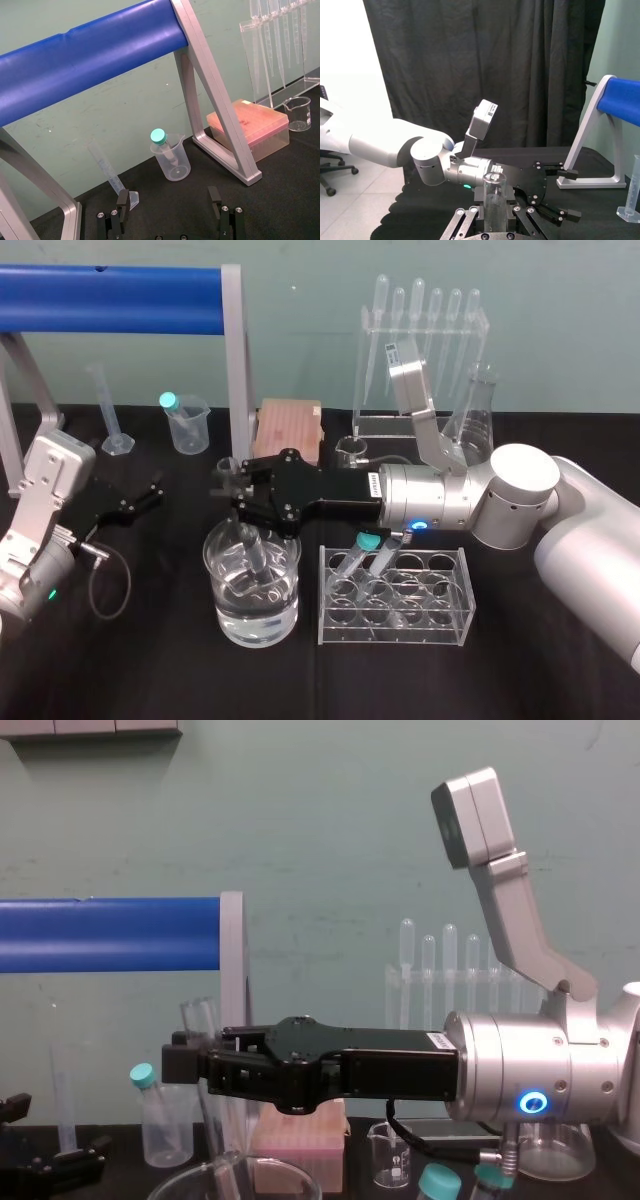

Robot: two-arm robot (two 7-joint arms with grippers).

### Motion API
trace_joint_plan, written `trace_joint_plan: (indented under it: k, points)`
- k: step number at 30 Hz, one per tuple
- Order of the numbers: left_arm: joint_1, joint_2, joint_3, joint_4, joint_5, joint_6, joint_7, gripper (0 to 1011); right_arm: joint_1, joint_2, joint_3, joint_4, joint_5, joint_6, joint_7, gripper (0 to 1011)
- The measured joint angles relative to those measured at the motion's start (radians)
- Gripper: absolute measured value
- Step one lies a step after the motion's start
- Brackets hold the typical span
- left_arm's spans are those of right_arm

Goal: Hold the test tube with one hand and immerse one end into the beaker, then return it to the test tube rack.

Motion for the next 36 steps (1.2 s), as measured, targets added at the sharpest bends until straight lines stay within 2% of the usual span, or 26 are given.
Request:
trace_joint_plan:
  k: [8,17,21,23,26,30,31,33,34,36]
  points:
    - [0.0,0.0,0.0,0.0,0.0,0.0,0.0,1000,-0.003,0.002,0.009,-0.013,0.006,-0.007,0.0,225]
    - [0.0,0.0,0.0,0.0,0.0,0.0,0.0,1000,-0.037,0.008,0.082,-0.064,0.1,-0.035,0.009,226]
    - [0.0,0.0,0.0,0.0,0.0,0.0,0.0,1000,-0.055,0.019,0.132,-0.11,0.159,-0.058,0.013,225]
    - [0.0,0.0,0.0,0.0,0.0,0.0,0.0,1000,-0.06,0.028,0.147,-0.133,0.171,-0.065,0.007,225]
    - [0.0,0.0,0.0,0.0,0.0,0.0,0.0,1000,-0.071,0.058,0.178,-0.196,0.18,-0.081,-0.022,226]
    - [0.0,0.0,0.0,0.0,0.0,0.0,0.0,1000,-0.092,0.124,0.213,-0.293,0.162,-0.089,-0.095,225]
    - [0.0,0.0,0.0,0.0,0.0,0.0,0.0,1000,-0.103,0.152,0.225,-0.327,0.15,-0.089,-0.125,226]
    - [0.0,0.0,0.0,0.0,0.0,0.0,0.0,1000,-0.119,0.183,0.239,-0.365,0.138,-0.085,-0.157,225]
    - [0.0,0.0,0.0,0.0,0.0,0.0,0.0,1000,-0.139,0.216,0.255,-0.402,0.129,-0.077,-0.189,225]
    - [0.0,0.0,0.0,0.0,0.0,0.0,0.0,1000,-0.164,0.252,0.273,-0.442,0.121,-0.069,-0.222,226]
